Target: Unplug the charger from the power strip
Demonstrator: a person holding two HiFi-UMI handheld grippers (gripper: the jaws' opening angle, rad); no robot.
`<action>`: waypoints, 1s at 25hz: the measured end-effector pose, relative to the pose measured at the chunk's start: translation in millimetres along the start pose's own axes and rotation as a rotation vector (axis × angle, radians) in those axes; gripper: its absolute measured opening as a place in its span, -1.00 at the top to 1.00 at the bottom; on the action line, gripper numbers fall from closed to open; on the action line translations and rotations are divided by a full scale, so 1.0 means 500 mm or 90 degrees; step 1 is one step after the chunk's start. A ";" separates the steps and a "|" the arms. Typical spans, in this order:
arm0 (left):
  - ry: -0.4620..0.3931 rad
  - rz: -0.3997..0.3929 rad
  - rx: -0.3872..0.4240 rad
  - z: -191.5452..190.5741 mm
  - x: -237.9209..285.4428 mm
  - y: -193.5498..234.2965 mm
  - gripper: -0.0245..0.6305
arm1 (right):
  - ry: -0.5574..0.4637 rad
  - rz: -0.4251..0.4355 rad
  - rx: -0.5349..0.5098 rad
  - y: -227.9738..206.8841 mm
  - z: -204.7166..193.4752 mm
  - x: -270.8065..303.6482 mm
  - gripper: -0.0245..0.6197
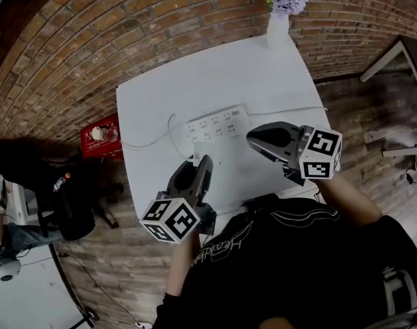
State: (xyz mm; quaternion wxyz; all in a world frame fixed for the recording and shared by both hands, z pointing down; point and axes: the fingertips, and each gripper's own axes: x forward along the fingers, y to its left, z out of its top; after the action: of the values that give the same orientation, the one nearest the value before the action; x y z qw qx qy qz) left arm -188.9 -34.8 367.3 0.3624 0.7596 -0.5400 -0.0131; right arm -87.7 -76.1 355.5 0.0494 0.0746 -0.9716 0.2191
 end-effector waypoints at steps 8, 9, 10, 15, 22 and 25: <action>0.013 -0.044 0.037 -0.010 -0.116 -0.043 0.51 | -0.037 -0.023 -0.004 0.145 0.001 0.017 0.92; 0.015 -0.049 0.041 -0.016 -0.128 -0.045 0.51 | -0.042 -0.026 -0.006 0.159 -0.003 0.017 0.92; 0.016 -0.053 0.044 -0.022 -0.139 -0.045 0.51 | -0.047 -0.031 -0.006 0.171 -0.007 0.017 0.92; 0.020 -0.064 0.054 -0.049 -0.190 -0.042 0.51 | -0.057 -0.054 -0.003 0.226 -0.038 0.014 0.93; 0.015 -0.084 0.065 -0.065 -0.230 -0.074 0.51 | -0.079 -0.062 -0.020 0.295 -0.036 -0.016 0.93; 0.018 -0.095 0.074 -0.069 -0.237 -0.090 0.51 | -0.070 -0.075 -0.026 0.307 -0.043 -0.025 0.93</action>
State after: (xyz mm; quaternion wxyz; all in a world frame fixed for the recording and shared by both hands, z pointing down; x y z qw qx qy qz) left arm -187.8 88.8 323.3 0.3231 0.8174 -0.4768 0.0019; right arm -99.5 71.8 309.0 0.0102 0.1421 -0.9711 0.1912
